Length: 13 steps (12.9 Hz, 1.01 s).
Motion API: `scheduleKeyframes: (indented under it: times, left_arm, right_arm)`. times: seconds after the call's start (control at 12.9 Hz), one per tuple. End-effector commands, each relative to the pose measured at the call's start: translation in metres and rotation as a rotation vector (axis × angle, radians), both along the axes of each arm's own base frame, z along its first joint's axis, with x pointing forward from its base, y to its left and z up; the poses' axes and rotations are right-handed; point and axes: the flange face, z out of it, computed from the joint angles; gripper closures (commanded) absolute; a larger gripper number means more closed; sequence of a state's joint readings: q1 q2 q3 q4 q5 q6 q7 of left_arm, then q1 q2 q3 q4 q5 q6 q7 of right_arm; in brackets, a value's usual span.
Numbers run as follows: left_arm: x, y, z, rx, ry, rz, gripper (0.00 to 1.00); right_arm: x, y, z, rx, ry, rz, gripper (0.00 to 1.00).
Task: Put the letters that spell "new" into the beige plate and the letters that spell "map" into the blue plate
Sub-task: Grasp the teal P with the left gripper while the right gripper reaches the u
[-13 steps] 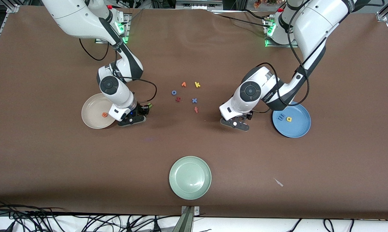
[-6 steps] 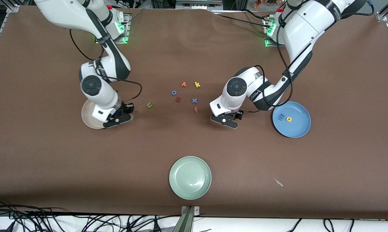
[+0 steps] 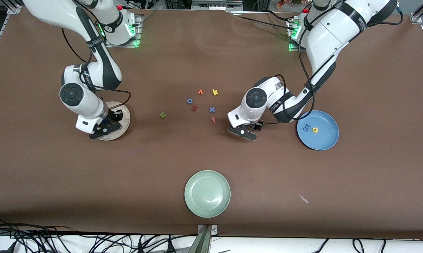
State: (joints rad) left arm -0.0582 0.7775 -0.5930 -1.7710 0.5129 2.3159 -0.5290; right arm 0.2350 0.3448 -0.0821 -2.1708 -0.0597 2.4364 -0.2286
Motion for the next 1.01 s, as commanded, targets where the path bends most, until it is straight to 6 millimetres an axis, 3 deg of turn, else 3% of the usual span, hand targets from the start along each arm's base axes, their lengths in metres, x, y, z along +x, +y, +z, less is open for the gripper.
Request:
scheduleKeyframes:
  times: [0.0, 0.15, 0.39, 0.7, 0.93]
  left_arm:
    - [0.0, -0.004, -0.003, 0.018, -0.029, -0.026, 0.24]
    - [-0.001, -0.004, -0.003, 0.021, -0.026, -0.03, 0.4]
    - [-0.001, -0.004, -0.004, 0.027, -0.033, -0.04, 0.53]
    - [0.0, -0.002, -0.004, 0.029, -0.033, -0.04, 0.74]
    - [0.007, 0.006, 0.004, 0.05, -0.032, -0.029, 0.81]
  right_arm:
    - [-0.019, 0.01, 0.005, 0.012, -0.018, -0.052, 0.48]
    - [-0.024, 0.059, 0.013, 0.03, -0.03, -0.11, 0.44]
    - [-0.031, 0.14, 0.017, 0.059, -0.055, -0.244, 0.4]
    - [-0.046, 0.179, -0.008, 0.07, -0.058, -0.303, 0.37]
    - [-0.061, 0.2, -0.026, 0.09, -0.072, -0.304, 0.37]
